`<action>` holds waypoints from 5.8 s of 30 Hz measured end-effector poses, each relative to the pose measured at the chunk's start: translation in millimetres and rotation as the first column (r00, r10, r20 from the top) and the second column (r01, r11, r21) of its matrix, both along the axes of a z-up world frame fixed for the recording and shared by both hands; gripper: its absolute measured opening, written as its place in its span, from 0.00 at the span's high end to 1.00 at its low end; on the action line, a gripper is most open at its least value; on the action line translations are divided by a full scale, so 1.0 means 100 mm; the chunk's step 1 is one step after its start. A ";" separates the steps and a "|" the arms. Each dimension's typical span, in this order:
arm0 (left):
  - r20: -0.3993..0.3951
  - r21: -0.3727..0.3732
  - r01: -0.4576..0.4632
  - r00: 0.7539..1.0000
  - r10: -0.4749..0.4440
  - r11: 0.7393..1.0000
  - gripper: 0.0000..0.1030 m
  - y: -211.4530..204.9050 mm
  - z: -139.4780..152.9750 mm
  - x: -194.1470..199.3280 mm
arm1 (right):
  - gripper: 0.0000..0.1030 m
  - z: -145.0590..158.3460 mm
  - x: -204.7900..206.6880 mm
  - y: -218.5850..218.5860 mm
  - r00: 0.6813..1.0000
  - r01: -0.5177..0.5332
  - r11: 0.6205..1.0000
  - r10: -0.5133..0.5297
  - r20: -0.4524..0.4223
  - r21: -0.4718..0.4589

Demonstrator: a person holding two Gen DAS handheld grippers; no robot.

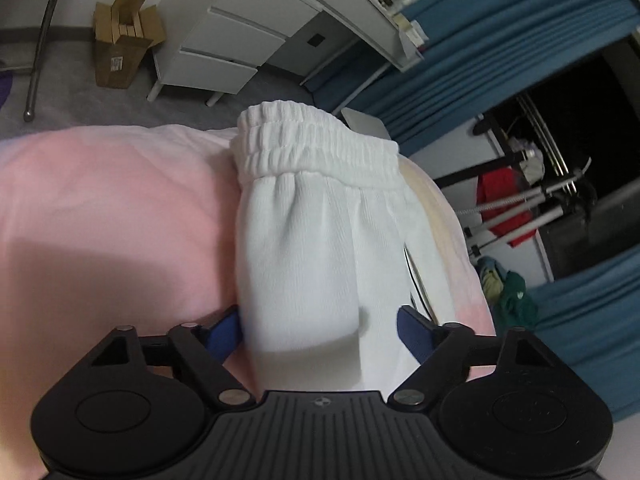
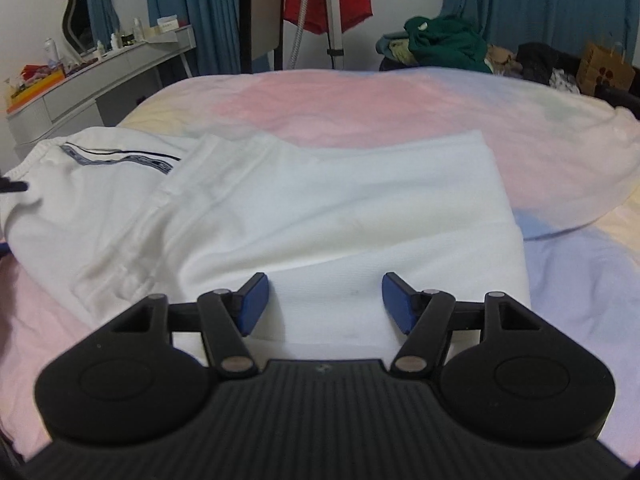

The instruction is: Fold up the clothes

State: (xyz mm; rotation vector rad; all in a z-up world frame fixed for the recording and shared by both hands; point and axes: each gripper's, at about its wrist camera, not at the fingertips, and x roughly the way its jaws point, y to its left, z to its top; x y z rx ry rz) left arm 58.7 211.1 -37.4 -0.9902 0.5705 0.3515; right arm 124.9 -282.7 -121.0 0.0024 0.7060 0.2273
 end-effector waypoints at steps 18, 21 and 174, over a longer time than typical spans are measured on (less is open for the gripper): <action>0.012 0.487 0.066 0.997 -0.082 0.871 0.90 -0.50 0.56 0.62 | 0.33 -0.13 0.11 0.02 0.998 -0.024 1.000 0.025 -0.054 0.011; 0.029 0.602 0.089 0.991 -0.133 0.794 0.91 -0.88 0.89 0.71 | 0.34 -0.01 0.08 -0.13 1.000 -0.007 0.996 0.009 -0.030 0.088; -0.198 0.656 0.469 0.863 -0.465 0.591 0.15 -2.31 0.11 0.07 | 0.08 -0.56 0.01 -1.57 0.943 0.323 0.632 -0.279 -0.182 0.704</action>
